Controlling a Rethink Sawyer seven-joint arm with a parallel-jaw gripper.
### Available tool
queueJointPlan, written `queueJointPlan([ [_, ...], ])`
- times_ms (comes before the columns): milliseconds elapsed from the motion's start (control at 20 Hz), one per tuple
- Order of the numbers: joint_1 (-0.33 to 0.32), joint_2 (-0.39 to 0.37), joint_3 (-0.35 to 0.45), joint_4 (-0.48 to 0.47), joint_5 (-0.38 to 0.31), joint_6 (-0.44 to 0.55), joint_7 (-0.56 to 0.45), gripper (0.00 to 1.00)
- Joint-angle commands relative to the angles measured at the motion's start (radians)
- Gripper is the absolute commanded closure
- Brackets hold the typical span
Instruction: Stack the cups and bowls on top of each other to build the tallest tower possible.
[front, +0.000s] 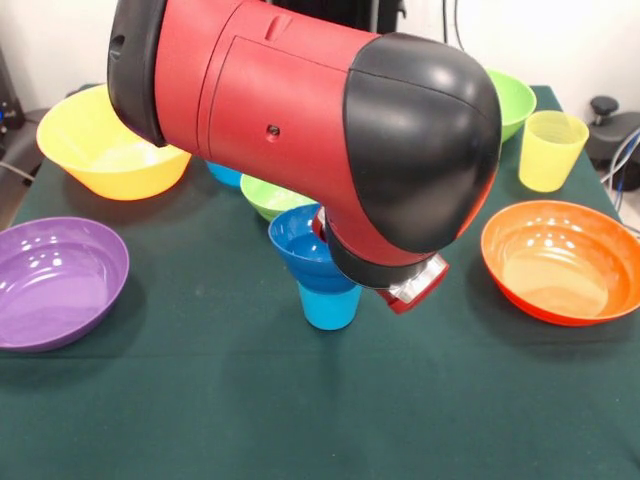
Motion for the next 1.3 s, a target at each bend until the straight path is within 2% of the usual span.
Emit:
queueJointPlan([
  [50,0.033,-0.017,0.071,0.055,-0.035,0.018,0.148,1.0],
  [800,0.047,-0.025,0.1,0.105,-0.059,-0.016,0.136,1.0],
  [1300,0.094,-0.079,0.18,0.253,-0.129,-0.087,0.076,1.0],
])
